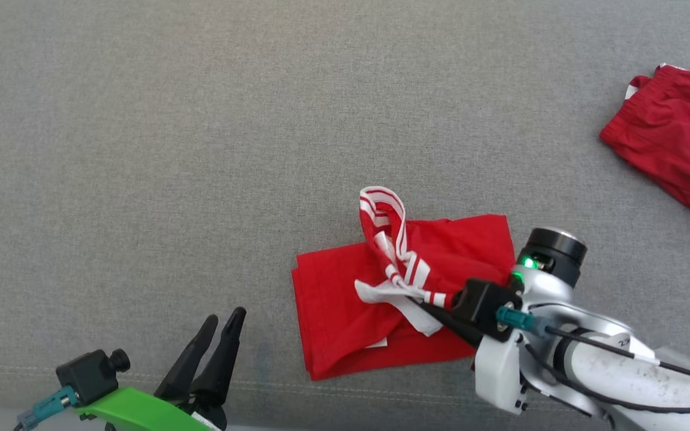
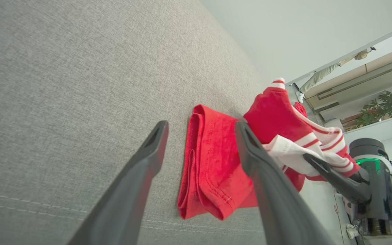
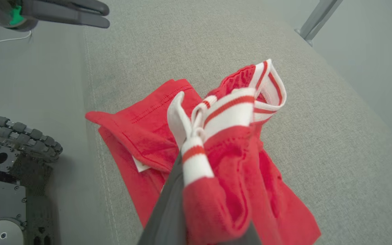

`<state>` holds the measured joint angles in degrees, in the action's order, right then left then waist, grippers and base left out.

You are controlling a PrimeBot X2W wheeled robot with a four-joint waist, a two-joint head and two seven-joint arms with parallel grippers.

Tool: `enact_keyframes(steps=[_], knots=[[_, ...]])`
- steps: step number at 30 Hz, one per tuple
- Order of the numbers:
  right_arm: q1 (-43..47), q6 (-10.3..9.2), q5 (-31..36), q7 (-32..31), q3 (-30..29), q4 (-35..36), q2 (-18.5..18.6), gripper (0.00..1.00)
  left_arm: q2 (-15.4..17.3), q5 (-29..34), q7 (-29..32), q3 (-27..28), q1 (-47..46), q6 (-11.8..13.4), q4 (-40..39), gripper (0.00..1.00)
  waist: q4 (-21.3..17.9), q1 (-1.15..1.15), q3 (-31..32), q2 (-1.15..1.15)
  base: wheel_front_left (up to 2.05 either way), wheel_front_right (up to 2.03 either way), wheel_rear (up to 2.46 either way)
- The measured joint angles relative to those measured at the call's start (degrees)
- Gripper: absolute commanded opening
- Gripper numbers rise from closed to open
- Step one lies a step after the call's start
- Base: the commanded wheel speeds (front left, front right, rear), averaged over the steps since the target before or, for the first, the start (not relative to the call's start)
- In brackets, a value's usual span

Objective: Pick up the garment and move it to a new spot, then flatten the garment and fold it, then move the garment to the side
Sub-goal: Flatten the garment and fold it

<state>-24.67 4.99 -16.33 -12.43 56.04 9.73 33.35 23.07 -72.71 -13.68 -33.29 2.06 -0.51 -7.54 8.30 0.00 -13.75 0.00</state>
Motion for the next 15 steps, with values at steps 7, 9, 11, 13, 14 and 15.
enact_keyframes(steps=[7,9,11,13,14,15], knots=[[2.3,0.04,0.7,-2.1,4.7,-1.1,-3.1,0.00,-0.9,0.4,0.1,-0.4,-2.6,-0.5,0.3,1.00,1.5,0.00,-0.8,0.00,0.00,0.00,0.00],[2.8,0.04,0.7,-2.3,5.2,-1.8,-3.4,0.00,-1.2,0.4,0.1,-0.5,-2.7,-0.5,0.6,1.00,2.0,0.00,-1.0,0.00,0.00,0.00,0.00],[2.9,0.04,0.7,-2.3,5.6,-2.5,-3.8,0.00,-1.5,0.4,0.1,-0.5,-2.8,-0.6,1.0,1.00,2.5,0.00,-1.2,0.00,0.00,0.00,0.00],[2.9,0.05,0.7,-2.4,5.8,-3.2,-4.3,0.00,-1.7,0.4,0.1,-0.4,-2.8,-0.6,1.5,1.00,3.0,0.00,-1.4,0.00,0.00,0.00,0.00],[2.9,0.07,0.7,-2.6,5.9,-3.6,-4.6,0.00,-1.7,0.4,0.1,-0.3,-2.8,-0.6,1.6,1.00,3.2,0.00,-1.4,0.00,0.00,0.00,0.00],[2.9,0.19,0.7,-2.7,6.0,-4.0,-4.7,0.00,-1.8,0.4,0.1,-0.2,-2.8,-0.6,1.8,1.00,3.3,0.00,-1.4,0.00,0.00,0.00,0.00]])
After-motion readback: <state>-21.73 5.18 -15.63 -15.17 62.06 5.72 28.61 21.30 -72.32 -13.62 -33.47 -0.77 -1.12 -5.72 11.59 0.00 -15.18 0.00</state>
